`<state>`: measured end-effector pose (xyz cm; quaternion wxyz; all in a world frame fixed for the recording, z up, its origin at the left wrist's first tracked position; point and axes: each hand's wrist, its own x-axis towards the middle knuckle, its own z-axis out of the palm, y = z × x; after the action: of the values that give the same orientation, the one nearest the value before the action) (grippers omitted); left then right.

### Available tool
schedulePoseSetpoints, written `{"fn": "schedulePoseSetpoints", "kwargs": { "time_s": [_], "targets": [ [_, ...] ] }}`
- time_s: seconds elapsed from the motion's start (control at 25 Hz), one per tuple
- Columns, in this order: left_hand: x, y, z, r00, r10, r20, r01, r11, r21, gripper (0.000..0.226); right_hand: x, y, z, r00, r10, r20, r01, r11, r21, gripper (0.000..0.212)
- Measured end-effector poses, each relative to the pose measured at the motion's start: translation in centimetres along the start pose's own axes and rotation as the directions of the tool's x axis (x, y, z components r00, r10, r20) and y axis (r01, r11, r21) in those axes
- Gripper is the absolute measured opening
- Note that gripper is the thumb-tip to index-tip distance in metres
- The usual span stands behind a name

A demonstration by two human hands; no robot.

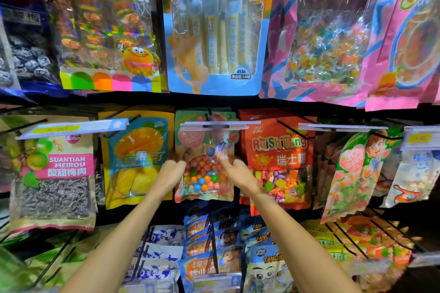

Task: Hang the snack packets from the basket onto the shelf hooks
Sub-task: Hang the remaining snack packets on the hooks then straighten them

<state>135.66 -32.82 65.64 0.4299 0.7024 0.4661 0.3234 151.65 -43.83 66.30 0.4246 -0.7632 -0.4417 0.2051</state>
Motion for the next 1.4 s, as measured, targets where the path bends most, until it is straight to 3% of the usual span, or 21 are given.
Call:
{"fn": "schedulePoseSetpoints", "kwargs": {
  "time_s": [0.04,0.12,0.24,0.4,0.8,0.96,1.04,1.24,1.4],
  "targets": [
    [-0.3,-0.5,0.2,1.0,0.01,0.024,-0.01,1.0,-0.003,0.038,-0.4,0.2,-0.2,1.0,0.016,0.026,-0.016,1.0,0.015,0.057],
    [-1.3,-1.5,0.6,0.997,0.025,0.067,-0.024,1.0,-0.012,0.037,-0.9,1.3,-0.5,0.992,0.06,0.108,-0.06,0.998,-0.009,0.071],
    [-1.8,-2.2,0.6,0.997,0.037,0.065,-0.037,0.999,-0.009,0.035,-1.0,2.6,-0.4,0.989,0.026,0.146,-0.022,0.999,-0.028,0.076],
    [-1.1,-1.5,0.0,0.999,0.049,0.02,-0.05,0.997,0.054,0.032,-0.1,3.0,0.2,0.998,-0.015,0.066,0.024,0.992,-0.128,0.038],
    [-0.9,-1.3,0.0,0.999,0.021,0.037,-0.023,0.997,0.067,0.035,1.3,2.8,1.2,1.0,-0.005,-0.024,0.001,0.985,-0.174,0.052],
    [-1.2,-1.5,-0.1,0.999,0.013,0.048,-0.017,0.997,0.073,0.044,-0.4,2.1,0.5,0.999,0.03,-0.023,-0.033,0.982,-0.186,0.03],
    [-1.6,-1.1,0.0,0.999,0.006,0.051,-0.01,0.996,0.087,0.05,-1.2,1.5,0.1,1.0,0.001,0.024,0.003,0.984,-0.177,0.031],
    [-2.8,-0.6,-0.7,0.996,-0.025,0.091,0.02,0.998,0.054,0.081,-1.9,1.7,-0.7,0.99,0.095,0.109,-0.074,0.981,-0.178,0.068],
    [-4.4,-0.3,-0.6,0.995,0.061,0.076,-0.069,0.992,0.107,0.054,-2.1,1.4,-1.2,0.986,0.072,0.151,-0.034,0.97,-0.242,0.045]
  ]
}}
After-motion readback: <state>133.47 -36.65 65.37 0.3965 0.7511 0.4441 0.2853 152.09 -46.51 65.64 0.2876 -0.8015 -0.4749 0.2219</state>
